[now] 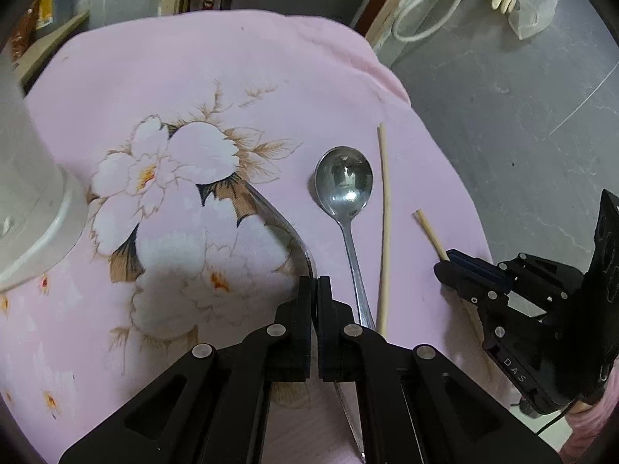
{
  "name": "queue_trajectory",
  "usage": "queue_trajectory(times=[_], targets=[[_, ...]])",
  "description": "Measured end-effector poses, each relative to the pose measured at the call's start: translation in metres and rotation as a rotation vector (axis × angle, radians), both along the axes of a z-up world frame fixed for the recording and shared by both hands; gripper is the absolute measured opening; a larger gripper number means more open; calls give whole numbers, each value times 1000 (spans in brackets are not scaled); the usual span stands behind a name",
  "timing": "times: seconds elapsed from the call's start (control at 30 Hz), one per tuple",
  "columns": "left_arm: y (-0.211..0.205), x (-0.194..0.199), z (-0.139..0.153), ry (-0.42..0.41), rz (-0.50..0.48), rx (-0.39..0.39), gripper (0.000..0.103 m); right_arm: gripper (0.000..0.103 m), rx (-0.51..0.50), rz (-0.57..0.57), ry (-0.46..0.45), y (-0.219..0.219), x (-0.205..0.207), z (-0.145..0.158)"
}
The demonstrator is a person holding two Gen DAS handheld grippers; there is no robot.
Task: Organize utensils
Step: 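Grasp the metal fork with the left tool while the right tool grasps a chopstick, then carry the fork and chopstick to the white holder and release them inside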
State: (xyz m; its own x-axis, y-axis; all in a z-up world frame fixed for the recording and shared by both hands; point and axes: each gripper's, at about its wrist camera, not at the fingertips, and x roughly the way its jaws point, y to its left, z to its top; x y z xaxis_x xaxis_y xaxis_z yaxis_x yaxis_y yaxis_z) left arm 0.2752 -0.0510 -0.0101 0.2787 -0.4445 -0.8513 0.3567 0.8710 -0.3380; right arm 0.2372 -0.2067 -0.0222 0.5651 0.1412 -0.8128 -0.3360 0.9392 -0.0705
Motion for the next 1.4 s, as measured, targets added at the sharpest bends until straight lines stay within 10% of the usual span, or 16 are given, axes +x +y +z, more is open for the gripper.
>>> queue_trajectory(times=[0.2,0.8,1.4], targets=[[22,-34,16,-141,19,-48,0,3,142,22,-62,-7,-15,2],[50,-79,94,-708,141,0,0,3,393,129,-772,44,-64,79],[182,-58,175,-956,536,-12,0,3,742,283,-852,158,19,145]])
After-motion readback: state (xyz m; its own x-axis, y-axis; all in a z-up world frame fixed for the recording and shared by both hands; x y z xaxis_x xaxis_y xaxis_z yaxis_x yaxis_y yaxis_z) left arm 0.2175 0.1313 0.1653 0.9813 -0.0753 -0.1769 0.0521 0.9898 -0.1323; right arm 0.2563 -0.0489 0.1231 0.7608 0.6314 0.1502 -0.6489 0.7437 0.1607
